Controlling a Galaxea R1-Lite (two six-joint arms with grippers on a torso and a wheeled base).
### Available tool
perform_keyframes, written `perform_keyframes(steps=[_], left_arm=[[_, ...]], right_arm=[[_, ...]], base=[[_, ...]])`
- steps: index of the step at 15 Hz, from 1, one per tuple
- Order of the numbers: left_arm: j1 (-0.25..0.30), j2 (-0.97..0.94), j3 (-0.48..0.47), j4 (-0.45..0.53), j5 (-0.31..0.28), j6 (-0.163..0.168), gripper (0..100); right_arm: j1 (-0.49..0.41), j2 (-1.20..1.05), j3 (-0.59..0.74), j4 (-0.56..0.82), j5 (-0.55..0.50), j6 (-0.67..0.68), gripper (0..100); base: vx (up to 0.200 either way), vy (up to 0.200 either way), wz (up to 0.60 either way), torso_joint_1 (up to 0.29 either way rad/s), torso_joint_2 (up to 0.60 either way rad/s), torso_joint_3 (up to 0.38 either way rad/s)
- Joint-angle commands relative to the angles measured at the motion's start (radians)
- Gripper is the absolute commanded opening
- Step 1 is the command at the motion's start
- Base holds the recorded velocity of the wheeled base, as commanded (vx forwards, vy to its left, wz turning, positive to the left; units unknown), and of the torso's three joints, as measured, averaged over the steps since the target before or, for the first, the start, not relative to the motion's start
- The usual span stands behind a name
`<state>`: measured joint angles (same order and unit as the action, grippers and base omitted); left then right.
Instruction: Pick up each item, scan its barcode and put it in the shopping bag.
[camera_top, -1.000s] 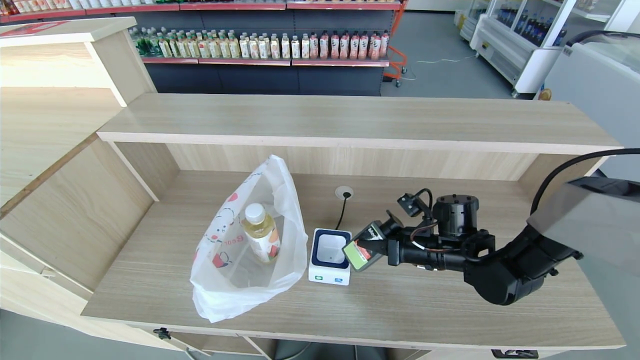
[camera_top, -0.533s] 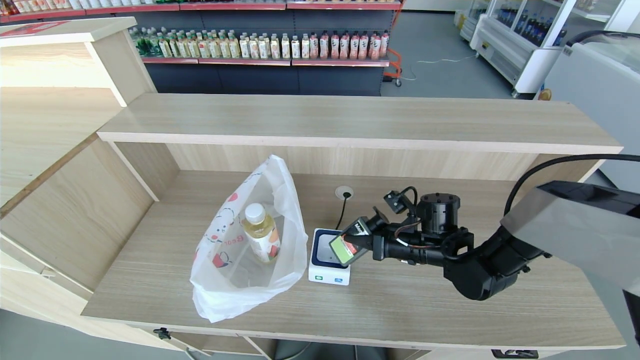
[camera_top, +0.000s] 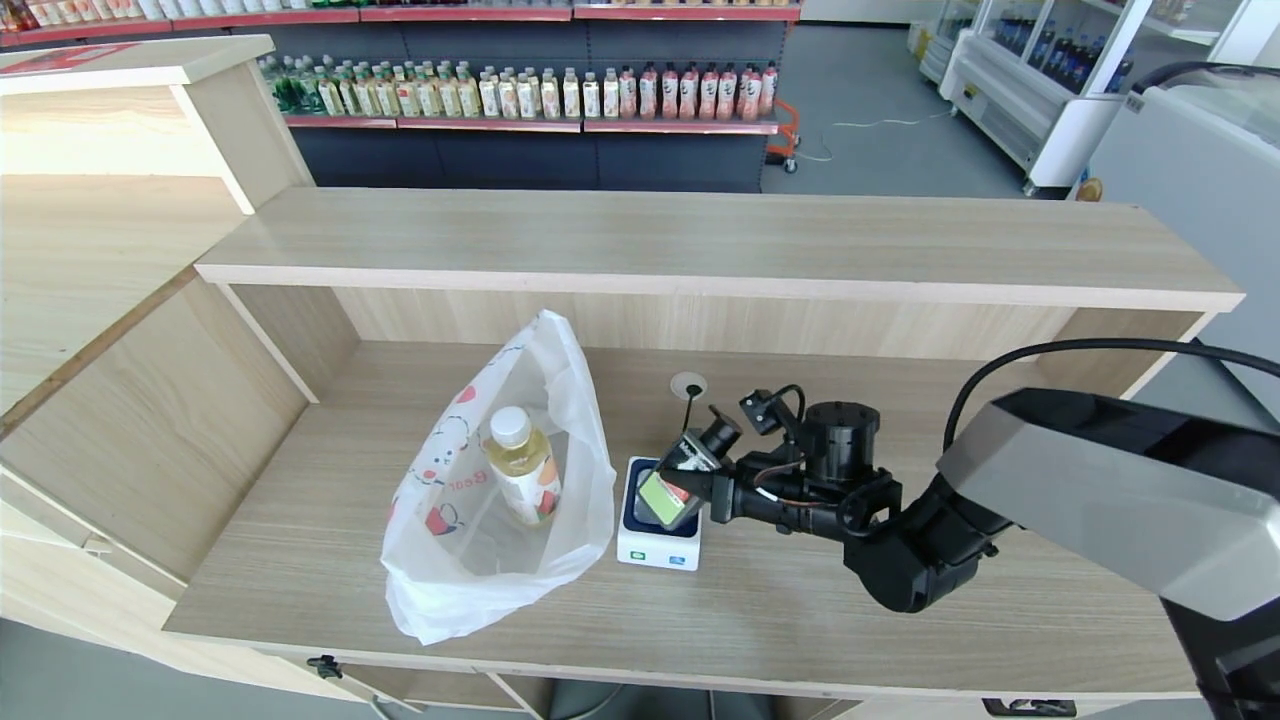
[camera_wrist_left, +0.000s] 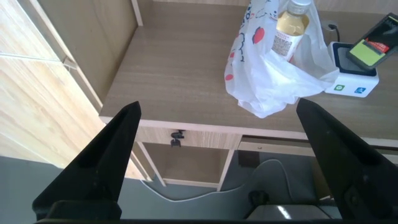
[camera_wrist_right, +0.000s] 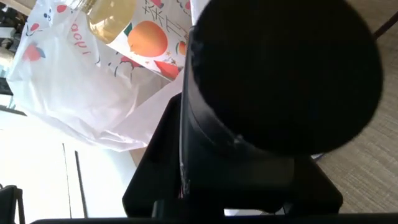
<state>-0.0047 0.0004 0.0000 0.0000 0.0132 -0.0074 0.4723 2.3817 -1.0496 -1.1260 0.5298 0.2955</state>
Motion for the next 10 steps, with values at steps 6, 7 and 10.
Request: perform_keyframes(steps=[6, 7, 10], left_arm=[[0.000, 0.000, 0.000, 0.000, 0.001, -0.002, 100], [0.000, 0.000, 0.000, 0.000, 0.001, -0.002, 100], [0.000, 0.000, 0.000, 0.000, 0.001, -0.002, 100]], right_arm=[[-0.038, -0.276, 0.099, 0.023, -0.007, 0.128, 0], [-0.050, -0.328, 0.132, 0.034, -0.007, 0.123, 0], [-0.067, -0.527, 0.315, 0.100, -0.007, 0.005, 0]], base=[[0.000, 0.000, 0.00, 0.000, 0.00, 0.000], [0.000, 0.000, 0.00, 0.000, 0.00, 0.000], [0.000, 0.133, 0.00, 0.003, 0.00, 0.003]])
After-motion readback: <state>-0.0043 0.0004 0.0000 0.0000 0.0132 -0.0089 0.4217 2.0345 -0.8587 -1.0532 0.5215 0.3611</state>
